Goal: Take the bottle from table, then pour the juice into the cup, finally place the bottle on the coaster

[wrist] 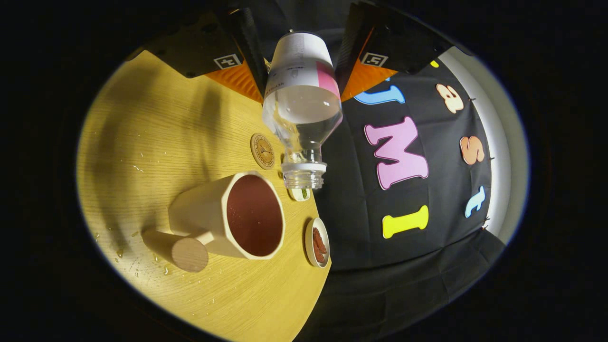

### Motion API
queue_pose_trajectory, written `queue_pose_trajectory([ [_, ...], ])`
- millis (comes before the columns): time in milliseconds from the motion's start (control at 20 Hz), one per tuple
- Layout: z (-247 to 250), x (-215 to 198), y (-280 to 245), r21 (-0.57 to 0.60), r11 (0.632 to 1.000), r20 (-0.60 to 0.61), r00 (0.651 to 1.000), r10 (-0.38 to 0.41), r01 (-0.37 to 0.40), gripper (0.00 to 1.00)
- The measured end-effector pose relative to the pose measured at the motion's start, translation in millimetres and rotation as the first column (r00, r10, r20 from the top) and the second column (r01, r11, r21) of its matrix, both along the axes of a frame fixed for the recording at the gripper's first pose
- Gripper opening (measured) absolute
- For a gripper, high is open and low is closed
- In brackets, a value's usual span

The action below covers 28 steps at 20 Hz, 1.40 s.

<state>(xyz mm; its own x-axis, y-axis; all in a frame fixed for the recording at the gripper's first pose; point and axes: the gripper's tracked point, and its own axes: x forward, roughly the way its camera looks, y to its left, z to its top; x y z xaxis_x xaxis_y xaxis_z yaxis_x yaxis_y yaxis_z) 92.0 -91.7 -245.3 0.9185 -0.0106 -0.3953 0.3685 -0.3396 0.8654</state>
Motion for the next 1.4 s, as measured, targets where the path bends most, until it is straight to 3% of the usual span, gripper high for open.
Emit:
queue_pose_trajectory([
  [1400, 11, 4, -4, 0.142, 0.986, -0.006, 0.997, -0.082, 0.082, 0.76],
])
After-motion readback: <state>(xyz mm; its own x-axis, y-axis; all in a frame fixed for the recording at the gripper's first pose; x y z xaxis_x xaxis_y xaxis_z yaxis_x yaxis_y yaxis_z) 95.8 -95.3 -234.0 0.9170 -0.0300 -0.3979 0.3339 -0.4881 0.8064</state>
